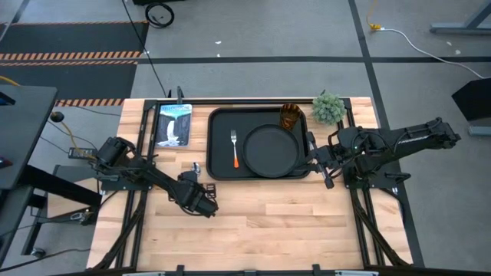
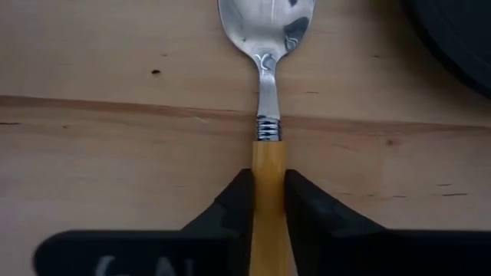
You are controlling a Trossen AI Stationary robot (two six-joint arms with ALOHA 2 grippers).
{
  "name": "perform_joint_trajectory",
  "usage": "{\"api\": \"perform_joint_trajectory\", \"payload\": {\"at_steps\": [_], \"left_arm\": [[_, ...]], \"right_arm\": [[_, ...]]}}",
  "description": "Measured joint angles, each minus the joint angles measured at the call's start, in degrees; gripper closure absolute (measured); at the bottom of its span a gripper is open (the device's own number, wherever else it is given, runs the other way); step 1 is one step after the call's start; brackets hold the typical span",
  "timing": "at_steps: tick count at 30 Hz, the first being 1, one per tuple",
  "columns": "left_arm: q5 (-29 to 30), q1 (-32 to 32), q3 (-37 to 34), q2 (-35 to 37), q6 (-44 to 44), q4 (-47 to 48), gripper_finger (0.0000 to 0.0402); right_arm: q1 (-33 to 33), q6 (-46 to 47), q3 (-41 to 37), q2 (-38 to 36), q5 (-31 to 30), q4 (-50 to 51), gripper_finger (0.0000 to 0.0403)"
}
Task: Pick and place plate/cup/fork/spoon on tray
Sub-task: Put the yellow spoon to the left of the orange fork on the black tray
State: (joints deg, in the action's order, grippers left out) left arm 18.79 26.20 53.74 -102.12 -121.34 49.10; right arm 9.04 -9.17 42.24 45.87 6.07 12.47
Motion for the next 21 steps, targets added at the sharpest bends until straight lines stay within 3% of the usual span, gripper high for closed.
{"api": "perform_joint_trajectory", "payload": {"at_steps": [10, 21], "left_arm": [[0.41, 0.02, 0.1, 0.23, -1.04, 0.93, 0.034], [3.0, -1.33, 3.24, 3.52, -0.44, 8.51, 0.0339]], "right_arm": [[0.0, -0.1, 0.0, 0.0, 0.0, 0.09, 0.0394], [0.0, -0.32, 0.0, 0.0, -0.61, 0.09, 0.0394]]}}
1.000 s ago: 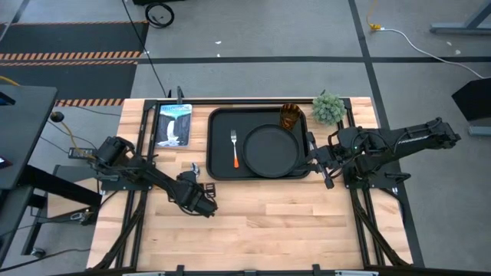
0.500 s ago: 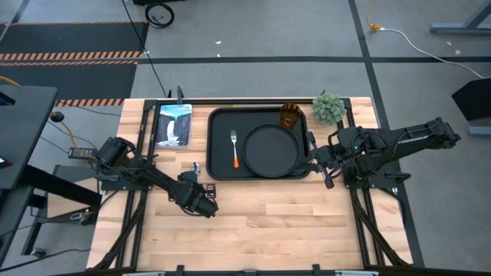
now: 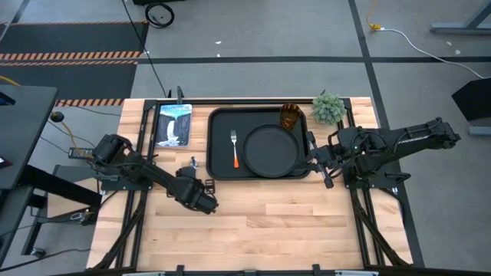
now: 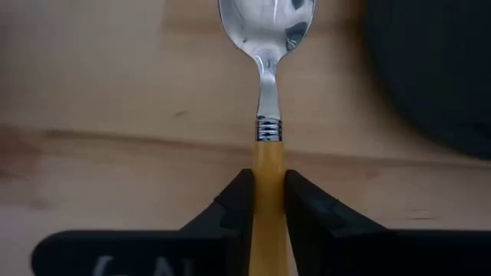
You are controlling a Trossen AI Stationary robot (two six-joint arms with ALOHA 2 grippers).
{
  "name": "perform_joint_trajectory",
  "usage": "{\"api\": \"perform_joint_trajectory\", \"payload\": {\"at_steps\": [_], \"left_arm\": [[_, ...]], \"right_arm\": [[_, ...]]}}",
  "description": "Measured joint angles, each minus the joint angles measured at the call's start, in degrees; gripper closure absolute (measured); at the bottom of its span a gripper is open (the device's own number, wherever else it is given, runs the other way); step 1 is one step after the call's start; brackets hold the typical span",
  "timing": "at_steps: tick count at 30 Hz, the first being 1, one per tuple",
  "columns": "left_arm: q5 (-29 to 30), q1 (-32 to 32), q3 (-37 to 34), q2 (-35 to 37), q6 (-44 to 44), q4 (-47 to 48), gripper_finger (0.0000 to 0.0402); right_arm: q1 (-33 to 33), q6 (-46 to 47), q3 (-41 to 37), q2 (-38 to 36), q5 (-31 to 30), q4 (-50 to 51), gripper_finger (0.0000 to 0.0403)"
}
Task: Pick and place plate/cup/fork/spoon on tray
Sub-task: Put the yellow spoon to the left of the orange fork on the black tray
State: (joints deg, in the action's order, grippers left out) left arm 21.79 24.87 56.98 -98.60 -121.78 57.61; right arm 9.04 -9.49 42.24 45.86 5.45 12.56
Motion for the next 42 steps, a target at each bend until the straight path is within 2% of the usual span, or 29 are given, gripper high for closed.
{"api": "perform_joint_trajectory", "payload": {"at_steps": [8, 12, 18, 22, 29, 33, 38, 42], "left_arm": [[9.12, -5.79, 1.68, 2.64, 6.21, -0.66, 0.0339], [11.23, -11.52, 3.14, 2.66, 13.9, -3.08, 0.0336], [11.24, -20.93, 3.14, 2.37, 29.59, -16.16, 0.0336], [10.81, -25.66, 3.16, 1.96, 36.35, -21.52, 0.0336], [9.86, -30.33, 3.16, -1.2, 41.54, -25.99, 0.0336], [6.48, -32.36, 3.18, -4.15, 44.57, -30.58, 0.0336], [2.56, -33.84, 3.2, -8.4, 44.46, -31.69, 0.0335], [2.75, -33.92, 3.43, -9.71, 42.86, -31.93, 0.0334]], "right_arm": [[0.0, -0.1, -0.02, 0.0, 0.0, -0.49, 0.0394], [0.0, -0.11, -0.02, 0.0, 0.0, -0.48, 0.0394], [0.0, 0.07, -0.02, 0.0, 0.0, -0.44, 0.0394], [0.0, 0.08, -0.02, 0.0, -0.01, -0.39, 0.0394], [0.0, 0.04, -0.02, -0.02, -0.01, -0.46, 0.0394], [0.0, -0.07, -0.02, -0.01, -0.02, -0.54, 0.0394], [-0.04, 0.08, -0.02, -0.02, -0.02, -0.37, 0.0394], [-0.04, 0.08, -0.02, -0.01, -0.02, -0.4, 0.0394]]}}
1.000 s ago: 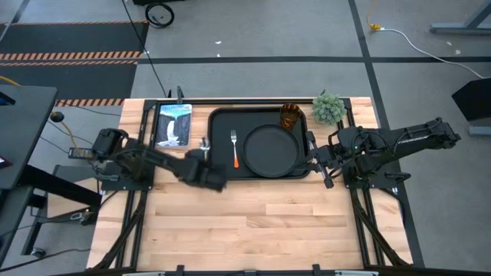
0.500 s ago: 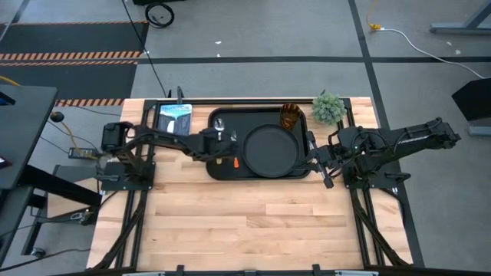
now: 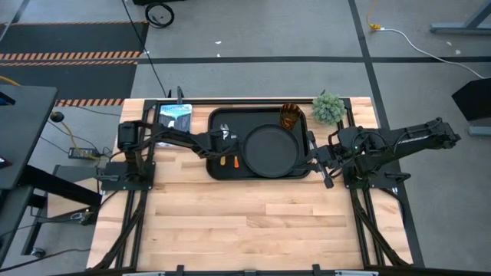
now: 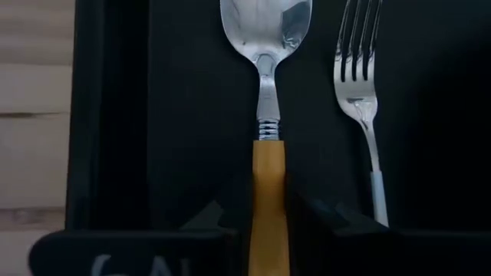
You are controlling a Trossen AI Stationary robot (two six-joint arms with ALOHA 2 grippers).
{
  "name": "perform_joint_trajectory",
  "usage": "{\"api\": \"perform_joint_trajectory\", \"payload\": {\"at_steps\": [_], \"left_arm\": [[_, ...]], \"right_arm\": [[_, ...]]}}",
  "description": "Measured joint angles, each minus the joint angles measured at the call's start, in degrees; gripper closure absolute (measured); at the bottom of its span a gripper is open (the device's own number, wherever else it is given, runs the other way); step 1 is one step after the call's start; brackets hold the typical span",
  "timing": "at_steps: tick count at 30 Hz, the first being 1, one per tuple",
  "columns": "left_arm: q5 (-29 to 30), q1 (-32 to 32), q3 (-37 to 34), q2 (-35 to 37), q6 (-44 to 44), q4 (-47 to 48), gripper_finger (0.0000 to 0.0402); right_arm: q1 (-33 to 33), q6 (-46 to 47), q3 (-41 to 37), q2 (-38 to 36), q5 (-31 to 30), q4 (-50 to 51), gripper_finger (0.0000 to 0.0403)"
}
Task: Pick and place plate/cup/fork/spoon on tray
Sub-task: Put the yellow spoon to the left of the orange fork on the black tray, then return to Home Position
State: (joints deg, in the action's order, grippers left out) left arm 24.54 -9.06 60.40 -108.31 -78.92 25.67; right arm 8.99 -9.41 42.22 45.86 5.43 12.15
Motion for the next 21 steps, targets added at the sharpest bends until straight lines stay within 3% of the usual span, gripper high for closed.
{"api": "perform_joint_trajectory", "payload": {"at_steps": [5, 14, 21], "left_arm": [[2.09, 0.93, -0.13, 0.13, -0.24, -0.53, 0.0315], [3.09, 1.62, -0.33, 2.26, 0.05, -0.59, 0.0217], [3.82, 2.01, -0.33, 9.73, 5.41, -0.37, 0.0185]], "right_arm": [[-0.02, 0.05, 0.0, 0.01, -0.02, -0.05, 0.0394], [-0.02, 0.69, 0.0, -0.01, 0.0, -0.01, 0.0394], [-0.17, -0.18, 0.0, -0.82, 0.1, 0.24, 0.0394]]}}
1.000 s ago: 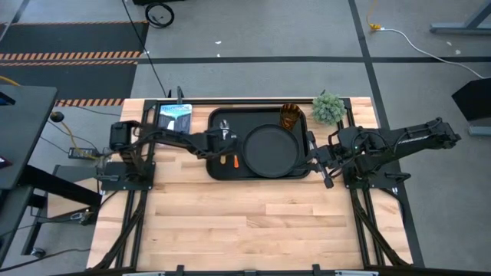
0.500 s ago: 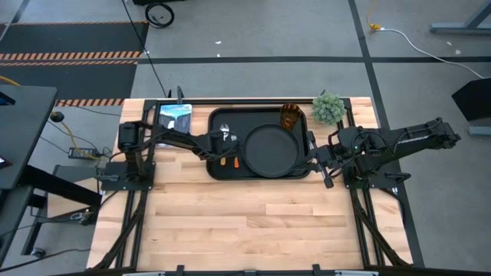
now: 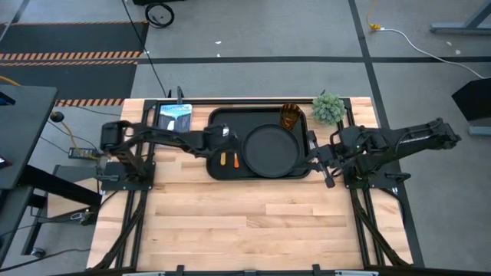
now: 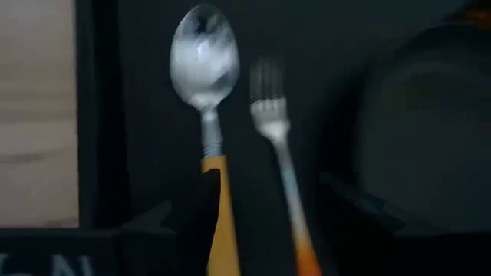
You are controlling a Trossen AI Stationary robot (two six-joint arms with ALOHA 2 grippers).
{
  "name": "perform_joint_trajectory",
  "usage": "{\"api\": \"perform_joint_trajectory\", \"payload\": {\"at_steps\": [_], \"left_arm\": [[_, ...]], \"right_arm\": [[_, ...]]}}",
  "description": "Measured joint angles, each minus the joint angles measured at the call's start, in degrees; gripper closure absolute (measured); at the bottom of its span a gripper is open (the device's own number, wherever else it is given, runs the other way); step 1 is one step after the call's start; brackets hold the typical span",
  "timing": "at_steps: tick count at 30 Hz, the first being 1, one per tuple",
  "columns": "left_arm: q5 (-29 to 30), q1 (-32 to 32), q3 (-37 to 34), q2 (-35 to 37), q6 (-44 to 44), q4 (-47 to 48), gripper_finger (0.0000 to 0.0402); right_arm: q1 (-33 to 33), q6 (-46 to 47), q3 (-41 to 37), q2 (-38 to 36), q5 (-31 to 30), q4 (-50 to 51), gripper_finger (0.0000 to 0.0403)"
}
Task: Pick and place plate/cup/fork/spoon on tray
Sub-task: Return to Home Position
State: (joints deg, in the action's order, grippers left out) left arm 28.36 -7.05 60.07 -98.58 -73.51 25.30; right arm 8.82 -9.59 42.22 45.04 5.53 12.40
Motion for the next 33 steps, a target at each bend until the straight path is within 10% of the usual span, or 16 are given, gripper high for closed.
{"api": "perform_joint_trajectory", "payload": {"at_steps": [22, 33], "left_arm": [[-8.81, 13.96, 0.11, 17.12, 58.16, -33.79, 0.0254], [-14.37, 18.78, 0.07, 17.37, 73.98, -43.88, 0.0303]], "right_arm": [[-4.14, 7.49, -21.0, -21.93, -3.58, -10.38, 0.0394], [-4.13, 12.08, -31.79, -30.37, -3.39, -18.16, 0.0394]]}}
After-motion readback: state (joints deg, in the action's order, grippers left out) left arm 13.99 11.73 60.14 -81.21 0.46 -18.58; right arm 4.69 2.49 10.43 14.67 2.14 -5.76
